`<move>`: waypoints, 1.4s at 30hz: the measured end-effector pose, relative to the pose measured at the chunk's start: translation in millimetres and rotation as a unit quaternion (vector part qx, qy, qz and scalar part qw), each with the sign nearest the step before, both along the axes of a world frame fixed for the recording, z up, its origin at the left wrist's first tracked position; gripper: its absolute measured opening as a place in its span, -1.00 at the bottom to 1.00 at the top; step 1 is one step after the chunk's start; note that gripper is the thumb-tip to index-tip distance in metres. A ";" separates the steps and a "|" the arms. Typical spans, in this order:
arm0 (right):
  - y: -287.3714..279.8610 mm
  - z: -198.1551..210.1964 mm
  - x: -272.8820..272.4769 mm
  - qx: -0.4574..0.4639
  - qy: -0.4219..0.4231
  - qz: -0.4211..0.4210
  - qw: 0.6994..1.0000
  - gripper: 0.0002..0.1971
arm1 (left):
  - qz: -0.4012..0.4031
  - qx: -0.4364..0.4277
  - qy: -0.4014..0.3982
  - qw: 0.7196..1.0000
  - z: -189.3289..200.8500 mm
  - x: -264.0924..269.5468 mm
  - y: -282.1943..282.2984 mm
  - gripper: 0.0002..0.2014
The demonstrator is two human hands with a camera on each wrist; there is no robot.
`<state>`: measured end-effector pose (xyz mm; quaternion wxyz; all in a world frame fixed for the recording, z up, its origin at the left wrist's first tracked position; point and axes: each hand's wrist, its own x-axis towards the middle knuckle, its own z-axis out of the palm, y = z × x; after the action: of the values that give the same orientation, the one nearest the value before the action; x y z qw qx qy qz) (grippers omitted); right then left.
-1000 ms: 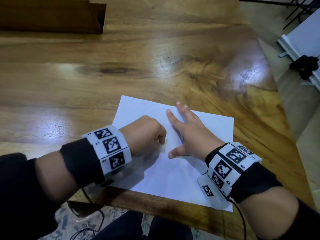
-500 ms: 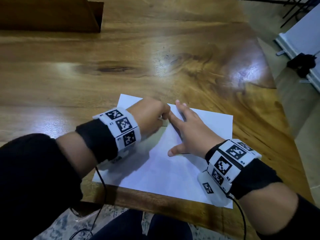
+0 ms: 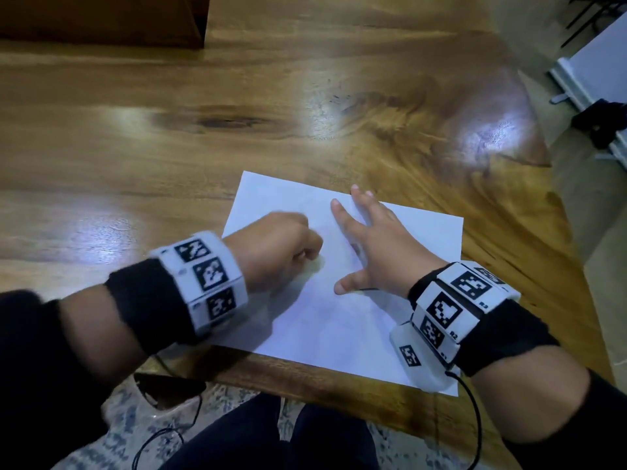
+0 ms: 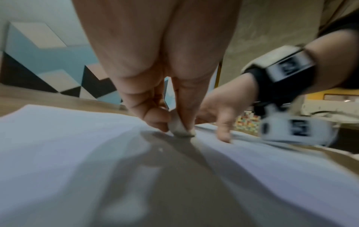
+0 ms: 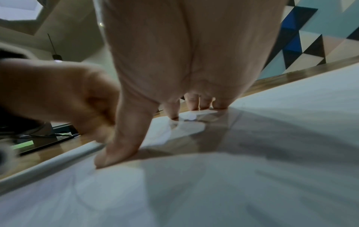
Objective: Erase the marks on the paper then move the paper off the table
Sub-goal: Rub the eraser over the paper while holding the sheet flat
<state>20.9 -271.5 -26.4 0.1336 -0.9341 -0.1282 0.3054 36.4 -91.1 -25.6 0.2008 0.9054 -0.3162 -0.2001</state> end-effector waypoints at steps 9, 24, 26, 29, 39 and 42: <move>0.4 0.3 -1.5 -0.006 -0.001 0.001 1.000 0.21 | 0.159 -0.035 0.061 0.985 12.8 12.6 22.3 -0.83; 2.0 2.5 -2.0 -0.018 -0.016 -0.001 1.000 0.21 | -0.052 -0.008 0.060 0.997 4.3 -42.5 22.2 -0.90; 2.3 2.2 -2.3 -0.022 -0.015 0.000 1.000 0.21 | -0.010 -0.020 0.007 1.000 4.1 -26.4 14.3 -0.94; 2.0 1.7 -1.8 -0.020 -0.013 -0.002 1.000 0.22 | 0.022 -0.024 -0.033 0.999 0.2 -13.1 6.1 -0.91; 2.4 1.9 -3.2 -0.017 -0.010 -0.002 1.000 0.21 | 0.012 0.019 0.013 1.000 5.0 -13.8 0.4 -0.83; 2.0 2.1 -3.3 -0.009 -0.008 -0.007 1.000 0.20 | 0.010 0.005 0.007 1.000 2.8 -17.9 1.6 -0.83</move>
<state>17.6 -269.5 -24.4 0.1259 -0.9387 -0.1200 0.2977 18.4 -89.6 -22.8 0.2001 0.9082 -0.3046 -0.2058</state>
